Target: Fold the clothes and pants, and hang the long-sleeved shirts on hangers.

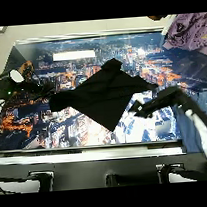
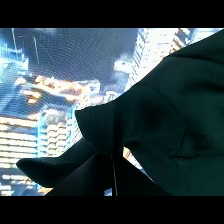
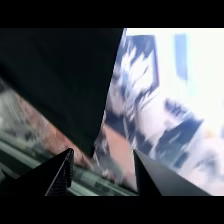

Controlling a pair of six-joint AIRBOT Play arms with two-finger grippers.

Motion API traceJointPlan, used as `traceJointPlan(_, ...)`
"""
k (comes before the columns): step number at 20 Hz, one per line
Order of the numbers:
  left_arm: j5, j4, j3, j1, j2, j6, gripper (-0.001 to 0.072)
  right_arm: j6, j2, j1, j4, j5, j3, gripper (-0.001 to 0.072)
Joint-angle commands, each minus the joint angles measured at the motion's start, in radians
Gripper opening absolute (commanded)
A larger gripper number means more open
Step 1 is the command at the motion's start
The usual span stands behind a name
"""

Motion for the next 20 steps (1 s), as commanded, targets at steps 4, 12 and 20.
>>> traceJointPlan(4, -0.016, 0.000, 0.000, -0.001, -0.001, 0.000, 0.0023, 0.090, 0.026, 0.342, 0.073, 0.267, -0.174, 0.0417)
traceJointPlan(12, -0.015, 0.000, 0.000, -0.001, -0.001, 0.000, 0.0023, 0.138, 0.026, 0.359, 0.127, 0.433, -0.172, 0.0264)
traceJointPlan(20, -0.016, -0.029, 0.066, 0.013, 0.025, 0.068, 0.0022, 0.119, 0.074, 0.294, 0.080, 0.414, 0.081, 0.0028)
